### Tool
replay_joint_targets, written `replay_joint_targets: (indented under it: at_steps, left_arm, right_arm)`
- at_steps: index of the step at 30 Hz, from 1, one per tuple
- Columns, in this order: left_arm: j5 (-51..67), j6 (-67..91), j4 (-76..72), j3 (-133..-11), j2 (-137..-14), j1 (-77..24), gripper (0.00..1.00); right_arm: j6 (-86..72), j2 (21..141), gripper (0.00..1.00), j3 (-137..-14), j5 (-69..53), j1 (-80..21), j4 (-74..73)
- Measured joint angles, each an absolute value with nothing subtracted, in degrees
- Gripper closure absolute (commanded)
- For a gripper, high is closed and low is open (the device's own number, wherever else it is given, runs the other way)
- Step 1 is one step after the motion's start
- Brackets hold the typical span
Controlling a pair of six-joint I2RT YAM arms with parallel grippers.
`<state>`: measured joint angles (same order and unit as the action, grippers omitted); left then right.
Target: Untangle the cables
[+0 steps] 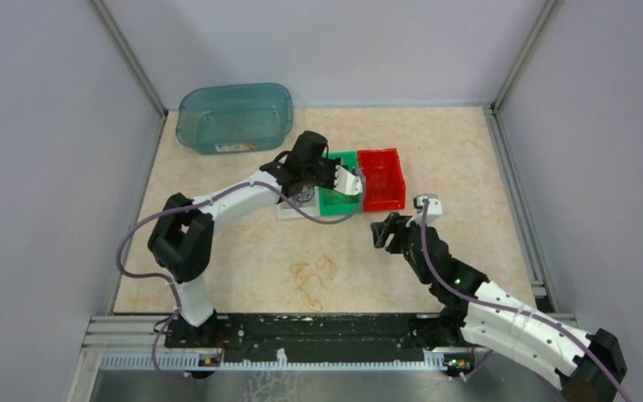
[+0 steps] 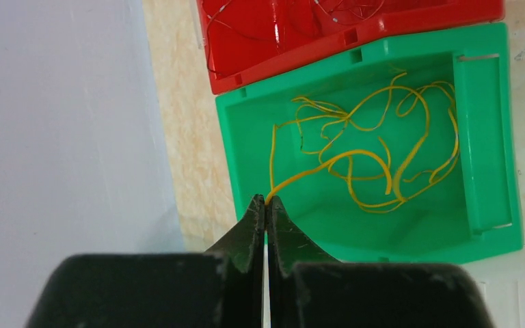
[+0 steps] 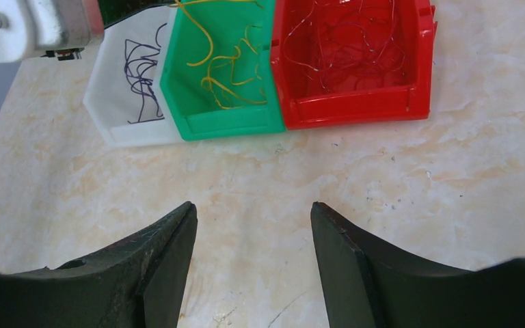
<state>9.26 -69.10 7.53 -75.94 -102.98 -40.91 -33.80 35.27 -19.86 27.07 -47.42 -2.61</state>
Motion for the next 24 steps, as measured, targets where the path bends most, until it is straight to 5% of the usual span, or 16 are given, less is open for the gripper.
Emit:
replay_joint_targets:
  at_steps: [12,15,22,24]
  left_arm:
    - [9.65,-67.29,10.44,-80.86,-110.61,-40.91,0.97]
    - [9.63,-66.61,10.52,-80.86,-112.22,-40.88,0.68]
    - [10.46,-64.29,14.61,-83.64,-112.73,-40.82,0.27]
    - [11.66,-63.59,16.75,-85.89,-112.62,-40.73,0.23]
  right_arm:
    - [-34.57,35.24,0.38,-19.81,27.24,-46.94,-4.19]
    - [-34.59,35.2,0.38,-19.81,27.24,-46.94,-4.36]
    - [-34.59,34.89,0.37,-19.79,27.14,-46.7,-4.38]
    - [-34.57,34.89,0.37,-19.77,26.96,-46.7,-4.36]
